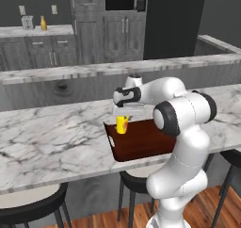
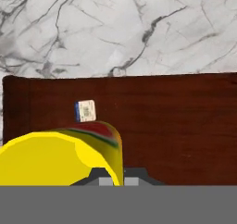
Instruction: There is a tray on the dining counter. Grab the cup, mug, and pitcher and place them on the tray. The pitcher may be placed next to the tray if it cannot fit the tray.
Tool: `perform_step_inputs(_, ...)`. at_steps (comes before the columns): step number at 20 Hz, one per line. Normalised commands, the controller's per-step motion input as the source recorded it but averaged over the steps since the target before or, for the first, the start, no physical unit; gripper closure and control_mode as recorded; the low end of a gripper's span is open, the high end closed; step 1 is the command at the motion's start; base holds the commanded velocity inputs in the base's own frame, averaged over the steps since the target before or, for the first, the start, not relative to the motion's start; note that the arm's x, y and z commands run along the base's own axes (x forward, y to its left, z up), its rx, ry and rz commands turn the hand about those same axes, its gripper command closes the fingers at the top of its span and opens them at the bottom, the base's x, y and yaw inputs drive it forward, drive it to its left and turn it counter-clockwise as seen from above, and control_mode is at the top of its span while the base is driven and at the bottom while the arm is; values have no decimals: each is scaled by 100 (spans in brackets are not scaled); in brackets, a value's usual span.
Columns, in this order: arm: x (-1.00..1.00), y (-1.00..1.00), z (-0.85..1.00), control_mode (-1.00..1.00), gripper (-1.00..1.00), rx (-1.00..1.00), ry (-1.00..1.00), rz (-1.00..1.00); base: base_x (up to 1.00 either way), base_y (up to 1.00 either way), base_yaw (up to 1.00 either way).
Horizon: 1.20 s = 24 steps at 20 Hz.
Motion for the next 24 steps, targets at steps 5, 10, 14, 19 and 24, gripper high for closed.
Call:
perform_step_inputs(5,22,0,-21,-100,100,0,0,0,0,0,0)
perform_step_inputs(10,16,1,-23,-100,100,0,0,0,0,0,0)
perform_step_inputs(14,1,0,-16,-100,100,0,0,0,0,0,0)
perform_step_inputs(19,0,0,0,-100,-100,0,0,0,0,0,0)
perform_step_inputs(24,0,0,0,-100,-100,0,0,0,0,0,0)
